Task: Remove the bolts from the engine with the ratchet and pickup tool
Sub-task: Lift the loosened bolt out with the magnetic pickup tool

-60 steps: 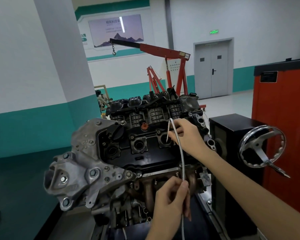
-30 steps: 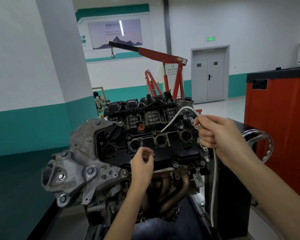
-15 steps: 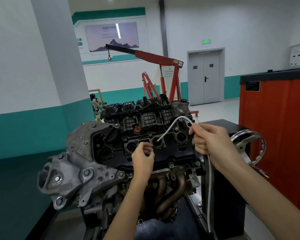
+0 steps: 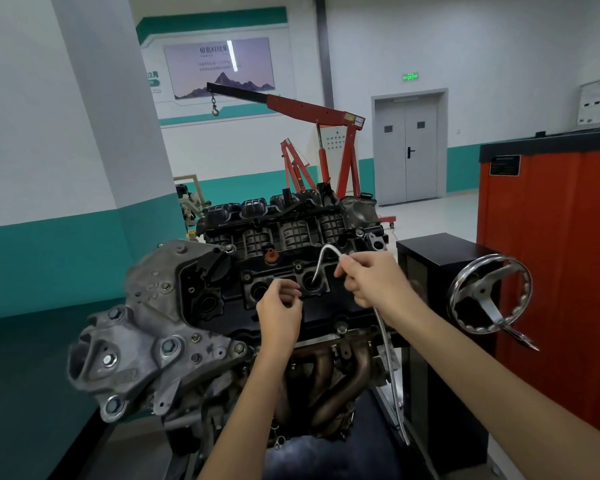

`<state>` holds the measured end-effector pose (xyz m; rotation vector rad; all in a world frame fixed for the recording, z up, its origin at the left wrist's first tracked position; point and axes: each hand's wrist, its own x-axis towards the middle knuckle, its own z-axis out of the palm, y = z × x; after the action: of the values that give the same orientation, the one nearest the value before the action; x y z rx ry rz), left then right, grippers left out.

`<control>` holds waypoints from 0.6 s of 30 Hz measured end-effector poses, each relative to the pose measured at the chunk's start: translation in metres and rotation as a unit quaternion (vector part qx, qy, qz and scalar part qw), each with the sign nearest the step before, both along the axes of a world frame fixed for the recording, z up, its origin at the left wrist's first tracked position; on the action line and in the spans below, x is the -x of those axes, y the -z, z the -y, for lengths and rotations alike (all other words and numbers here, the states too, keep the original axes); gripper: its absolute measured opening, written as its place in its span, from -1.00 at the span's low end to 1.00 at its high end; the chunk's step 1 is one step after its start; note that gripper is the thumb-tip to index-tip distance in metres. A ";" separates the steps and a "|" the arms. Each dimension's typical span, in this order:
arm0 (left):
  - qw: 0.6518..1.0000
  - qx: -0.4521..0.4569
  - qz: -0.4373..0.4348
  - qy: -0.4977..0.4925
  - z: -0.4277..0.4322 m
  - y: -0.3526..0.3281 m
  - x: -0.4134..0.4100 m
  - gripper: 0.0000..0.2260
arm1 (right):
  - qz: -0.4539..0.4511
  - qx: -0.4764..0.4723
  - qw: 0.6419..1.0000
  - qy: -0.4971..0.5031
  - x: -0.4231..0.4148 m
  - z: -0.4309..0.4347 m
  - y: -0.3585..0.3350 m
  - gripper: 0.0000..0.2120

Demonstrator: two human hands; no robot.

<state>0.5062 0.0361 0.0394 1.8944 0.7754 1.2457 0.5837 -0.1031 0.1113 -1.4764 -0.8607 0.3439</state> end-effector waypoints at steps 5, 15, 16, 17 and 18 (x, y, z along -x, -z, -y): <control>1.000 -0.013 -0.003 -0.004 -0.002 0.003 -0.001 -0.83 | -0.004 0.048 0.999 -0.001 0.004 -0.024 -0.008 -0.65; 1.000 -0.009 0.004 0.002 -0.003 0.004 -0.001 -0.82 | 0.056 0.006 0.998 0.041 0.005 -0.004 -0.007 -0.66; 1.000 -0.008 0.003 0.002 -0.003 0.004 -0.001 -0.82 | 0.053 0.002 0.998 0.039 0.005 0.000 -0.010 -0.67; 1.000 -0.009 0.003 0.002 -0.003 0.004 -0.001 -0.82 | 0.049 -0.004 0.998 0.037 0.005 0.004 -0.012 -0.67; 1.000 -0.009 0.004 0.002 -0.003 0.004 -0.002 -0.82 | 0.044 -0.009 0.998 0.035 0.004 0.008 -0.014 -0.67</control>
<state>0.5077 0.0393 0.0355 1.9025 0.7580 1.2613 0.5793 -0.1109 0.1253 -1.5112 -0.8782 0.2197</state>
